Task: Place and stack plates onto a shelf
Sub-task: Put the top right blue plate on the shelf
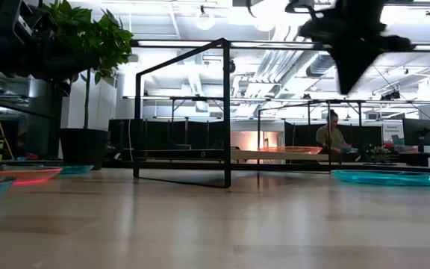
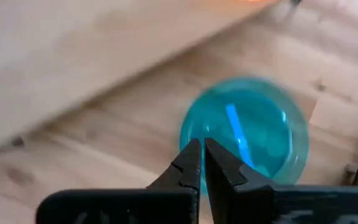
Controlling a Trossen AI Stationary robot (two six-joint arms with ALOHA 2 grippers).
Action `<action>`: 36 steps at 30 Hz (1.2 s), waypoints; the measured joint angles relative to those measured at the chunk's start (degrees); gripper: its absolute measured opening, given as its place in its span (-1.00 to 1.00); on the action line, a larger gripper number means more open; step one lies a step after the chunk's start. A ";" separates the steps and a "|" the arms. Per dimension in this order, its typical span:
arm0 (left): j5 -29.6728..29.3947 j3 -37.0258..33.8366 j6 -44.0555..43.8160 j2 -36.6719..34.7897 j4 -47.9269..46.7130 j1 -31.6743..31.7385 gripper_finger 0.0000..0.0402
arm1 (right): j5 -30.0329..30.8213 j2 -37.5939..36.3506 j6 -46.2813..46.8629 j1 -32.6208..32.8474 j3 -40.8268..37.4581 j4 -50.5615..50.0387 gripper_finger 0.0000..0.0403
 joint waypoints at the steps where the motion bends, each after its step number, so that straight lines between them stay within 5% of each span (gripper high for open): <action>1: 0.00 0.00 -0.04 -0.02 -0.02 0.00 -1.00 | -1.06 0.04 1.44 1.12 -1.49 -0.02 -1.00; 8: 0.00 0.00 -0.02 -0.02 -0.07 -0.02 -1.00 | -7.48 -2.55 27.20 13.63 -14.96 6.36 -0.88; 13: 0.00 -0.02 -0.06 0.00 -0.06 0.00 -1.00 | -1.18 -4.71 52.04 22.60 -23.32 13.16 -0.56; 22: -0.02 -0.01 -1.27 -0.02 0.11 -0.01 -1.00 | -4.74 -4.42 53.35 17.39 -29.21 10.81 -0.17; 36: -0.02 0.00 -1.51 -0.02 0.09 -0.02 -1.00 | -3.09 -4.54 53.66 7.86 -37.70 19.51 -0.30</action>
